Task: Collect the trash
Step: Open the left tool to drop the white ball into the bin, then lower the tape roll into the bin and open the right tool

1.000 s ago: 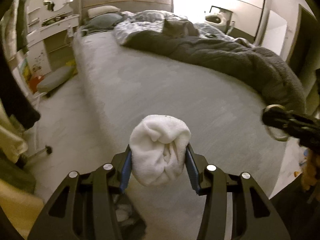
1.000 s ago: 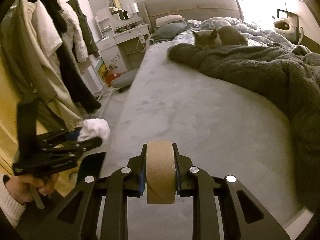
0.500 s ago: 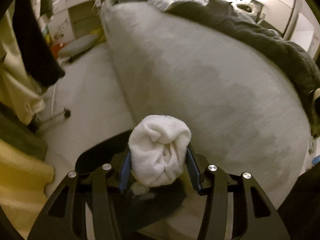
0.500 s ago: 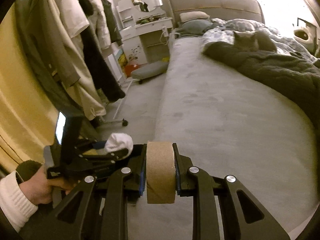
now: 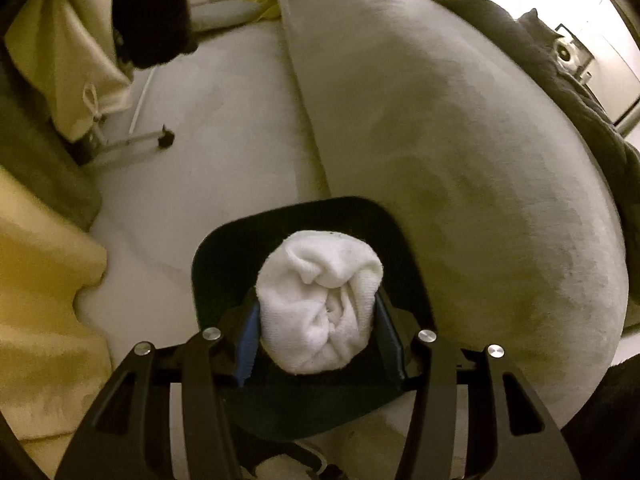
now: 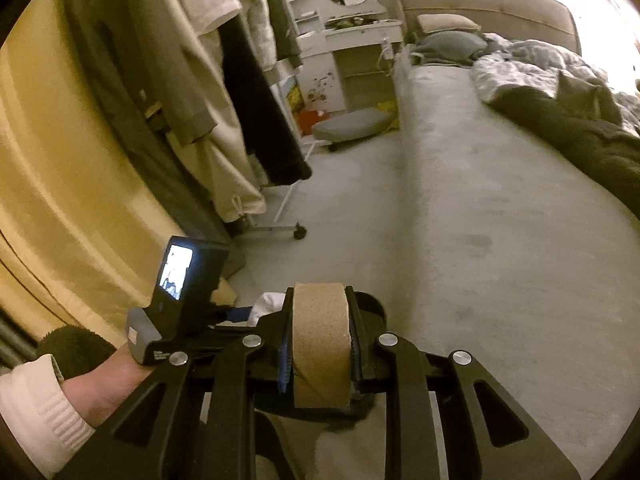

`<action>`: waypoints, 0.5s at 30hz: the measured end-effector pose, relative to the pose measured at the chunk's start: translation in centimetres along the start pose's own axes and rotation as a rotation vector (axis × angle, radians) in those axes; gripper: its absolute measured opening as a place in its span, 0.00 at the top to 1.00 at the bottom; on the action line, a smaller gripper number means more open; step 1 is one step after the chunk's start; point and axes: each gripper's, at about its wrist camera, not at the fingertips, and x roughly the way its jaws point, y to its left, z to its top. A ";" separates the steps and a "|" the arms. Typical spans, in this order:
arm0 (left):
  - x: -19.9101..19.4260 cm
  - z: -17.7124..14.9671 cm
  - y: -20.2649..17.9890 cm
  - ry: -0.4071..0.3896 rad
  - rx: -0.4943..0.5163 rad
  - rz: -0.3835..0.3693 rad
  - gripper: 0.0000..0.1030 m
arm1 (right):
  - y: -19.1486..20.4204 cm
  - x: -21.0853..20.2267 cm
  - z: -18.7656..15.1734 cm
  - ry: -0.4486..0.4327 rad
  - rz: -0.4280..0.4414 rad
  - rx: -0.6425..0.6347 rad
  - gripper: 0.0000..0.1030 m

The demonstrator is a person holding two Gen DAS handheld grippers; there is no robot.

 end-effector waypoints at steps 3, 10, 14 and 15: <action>0.8 -0.5 1.1 0.047 -0.027 -0.020 0.45 | 1.3 1.1 0.4 0.009 0.015 -0.013 0.78; 0.6 -1.6 3.3 0.077 -0.059 -0.050 0.25 | 2.9 3.7 0.6 0.049 0.013 -0.032 0.78; -0.4 -1.9 4.5 0.040 -0.083 -0.041 0.12 | 3.0 5.5 0.6 0.085 -0.008 -0.024 0.78; -0.7 -1.9 4.8 0.023 -0.082 -0.030 0.11 | 3.0 5.9 0.6 0.093 -0.014 -0.022 0.78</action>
